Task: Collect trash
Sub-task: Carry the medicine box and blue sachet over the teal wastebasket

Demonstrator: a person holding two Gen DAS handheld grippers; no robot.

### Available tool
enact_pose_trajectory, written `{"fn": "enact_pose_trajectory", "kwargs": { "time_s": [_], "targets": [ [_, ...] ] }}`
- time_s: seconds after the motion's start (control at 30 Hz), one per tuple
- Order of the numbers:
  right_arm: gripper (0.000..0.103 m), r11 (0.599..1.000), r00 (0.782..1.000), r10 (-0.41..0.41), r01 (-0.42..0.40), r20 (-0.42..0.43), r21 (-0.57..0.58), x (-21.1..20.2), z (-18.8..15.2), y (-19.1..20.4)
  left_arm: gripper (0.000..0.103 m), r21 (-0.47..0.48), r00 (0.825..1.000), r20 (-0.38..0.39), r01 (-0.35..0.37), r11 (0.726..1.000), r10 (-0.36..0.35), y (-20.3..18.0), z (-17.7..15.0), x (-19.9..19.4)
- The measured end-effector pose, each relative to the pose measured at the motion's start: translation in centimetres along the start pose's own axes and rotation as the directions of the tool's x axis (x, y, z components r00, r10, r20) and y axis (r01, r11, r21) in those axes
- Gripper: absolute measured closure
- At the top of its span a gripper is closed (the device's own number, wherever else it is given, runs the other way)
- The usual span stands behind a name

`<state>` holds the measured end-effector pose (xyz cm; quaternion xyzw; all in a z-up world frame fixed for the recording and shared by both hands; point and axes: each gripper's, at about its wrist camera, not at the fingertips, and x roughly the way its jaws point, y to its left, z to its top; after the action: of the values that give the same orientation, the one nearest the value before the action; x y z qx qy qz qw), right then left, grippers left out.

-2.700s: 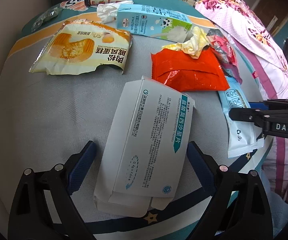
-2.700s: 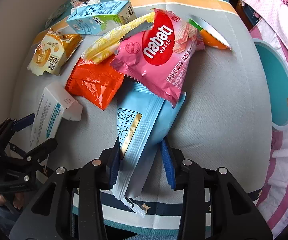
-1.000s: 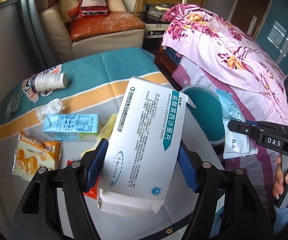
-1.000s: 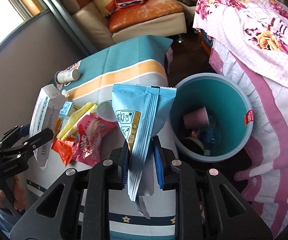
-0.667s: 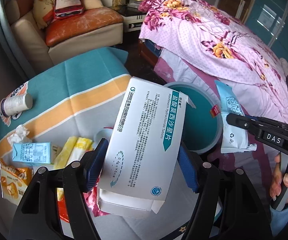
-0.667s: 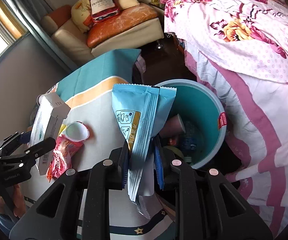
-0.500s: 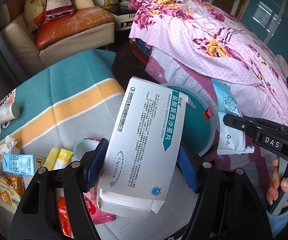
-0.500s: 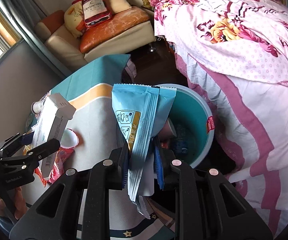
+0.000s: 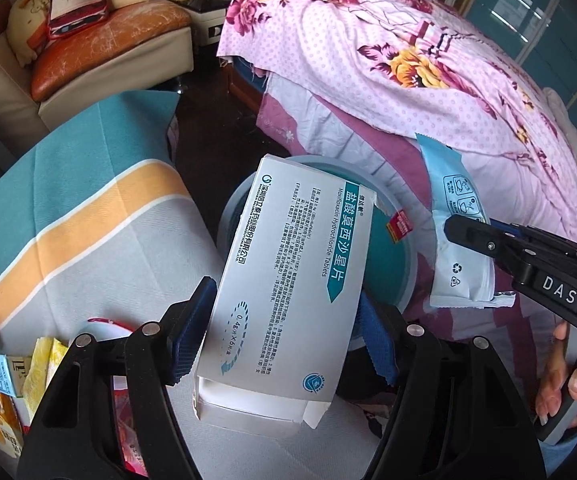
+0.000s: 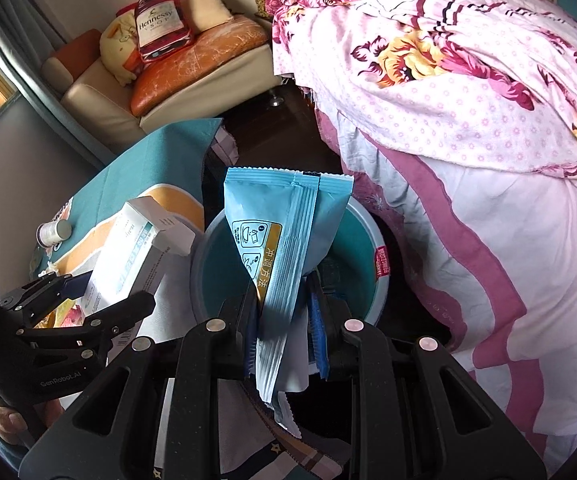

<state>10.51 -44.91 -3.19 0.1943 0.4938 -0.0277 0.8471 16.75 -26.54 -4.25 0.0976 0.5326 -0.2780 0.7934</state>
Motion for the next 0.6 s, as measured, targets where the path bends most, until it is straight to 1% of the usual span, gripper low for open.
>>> {"fn": "enact_pose_trajectory", "kwargs": {
  "time_s": [0.13,0.2,0.37,0.6],
  "targets": [
    [0.081,1.000,1.000,-0.010,0.010,-0.008,0.013,0.5,0.4,-0.5,0.030,0.010,1.000,-0.022,0.007,1.000,-0.007,-0.5,0.1,1.4],
    [0.081,1.000,1.000,-0.013,0.013,-0.012,0.016,0.7,0.5,-0.6,0.027,0.012,1.000,-0.029,-0.009,1.000,0.009,-0.5,0.2,1.9],
    [0.081,1.000,1.000,-0.014,0.015,-0.021,0.018,1.2,0.5,-0.4,0.014,0.008,0.999,-0.010,-0.033,0.999,0.033,-0.1,0.1,1.5],
    [0.081,1.000,0.999,-0.015,0.015,-0.031,0.006,1.5,0.5,0.4,0.012,0.002,0.999,0.015,-0.045,0.999,0.044,0.5,-0.4,0.4]
  ]
}}
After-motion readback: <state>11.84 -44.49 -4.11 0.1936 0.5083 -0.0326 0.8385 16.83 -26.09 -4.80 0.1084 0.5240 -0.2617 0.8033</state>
